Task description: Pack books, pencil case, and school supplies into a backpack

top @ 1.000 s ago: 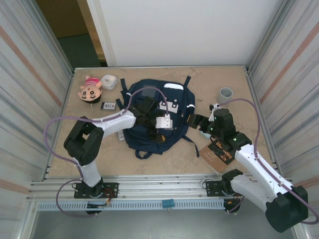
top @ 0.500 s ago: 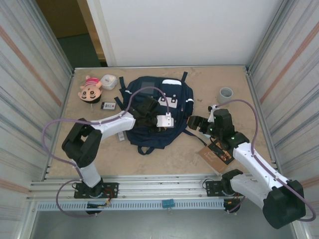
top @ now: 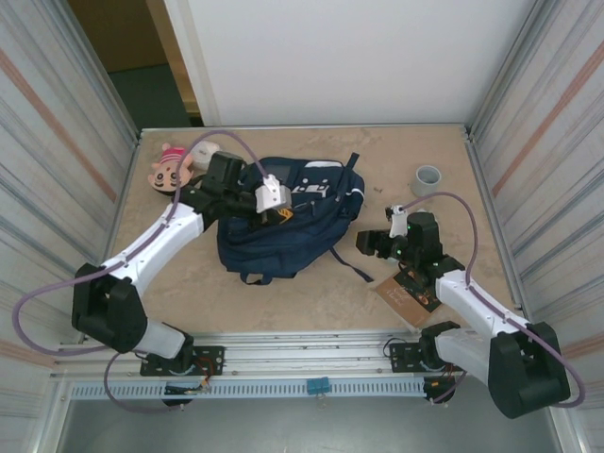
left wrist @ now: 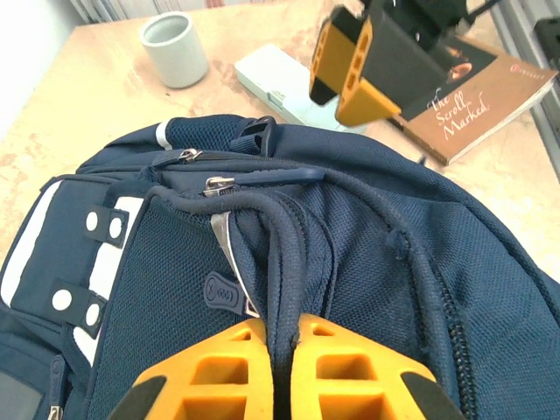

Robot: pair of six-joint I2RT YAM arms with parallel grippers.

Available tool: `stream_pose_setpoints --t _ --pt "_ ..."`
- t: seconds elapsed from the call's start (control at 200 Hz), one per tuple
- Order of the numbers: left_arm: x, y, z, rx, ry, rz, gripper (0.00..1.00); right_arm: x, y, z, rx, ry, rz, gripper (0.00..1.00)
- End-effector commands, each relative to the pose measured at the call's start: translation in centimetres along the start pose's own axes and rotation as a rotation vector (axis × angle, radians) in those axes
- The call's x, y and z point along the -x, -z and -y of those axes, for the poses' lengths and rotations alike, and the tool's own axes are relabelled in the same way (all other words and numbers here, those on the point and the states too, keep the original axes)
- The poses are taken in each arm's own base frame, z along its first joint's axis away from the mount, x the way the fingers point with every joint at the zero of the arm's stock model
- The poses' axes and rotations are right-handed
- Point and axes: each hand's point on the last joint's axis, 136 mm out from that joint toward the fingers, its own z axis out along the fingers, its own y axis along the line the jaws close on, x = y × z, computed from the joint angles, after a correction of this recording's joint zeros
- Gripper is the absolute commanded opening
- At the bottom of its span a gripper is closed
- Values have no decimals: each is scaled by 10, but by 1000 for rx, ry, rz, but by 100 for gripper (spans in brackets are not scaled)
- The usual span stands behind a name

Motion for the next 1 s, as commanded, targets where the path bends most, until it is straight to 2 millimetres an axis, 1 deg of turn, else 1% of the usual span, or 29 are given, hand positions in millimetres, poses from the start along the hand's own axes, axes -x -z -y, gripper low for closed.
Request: stream_pose_setpoints --t 0.0,0.14,0.286,0.396,0.451,0.541,0.606,0.626,0.666,0.742,0.842,0.997 --pt "52 30 3 -23 -71 178 0 10 -3 -12 76 114 71 67" --pt "56 41 0 -31 -62 218 0 5 -13 -24 138 204 58 63" --pt "57 46 -1 -33 -61 231 0 0 -24 -38 198 274 23 59" --pt "58 47 -1 -37 -66 238 0 5 -30 -44 226 297 32 54" --pt "58 47 0 -43 -65 243 0 8 -33 -47 241 303 34 54" --pt "58 47 1 -53 -65 250 0 14 -38 -53 266 324 43 56" --pt "57 46 1 -53 -63 248 0 17 -42 -54 274 337 45 56" --pt "57 46 1 -55 -62 247 0 18 -43 -55 276 340 45 54" --pt "56 46 1 -53 -63 246 0 18 -45 -56 284 346 40 48" --pt "53 45 0 -46 -58 235 0 18 -48 -58 300 352 16 32" --pt "45 42 -9 4 -46 192 0 13 -46 -61 319 350 -13 15" --pt "25 38 -35 161 -22 85 0 14 -40 -61 306 343 -9 4"
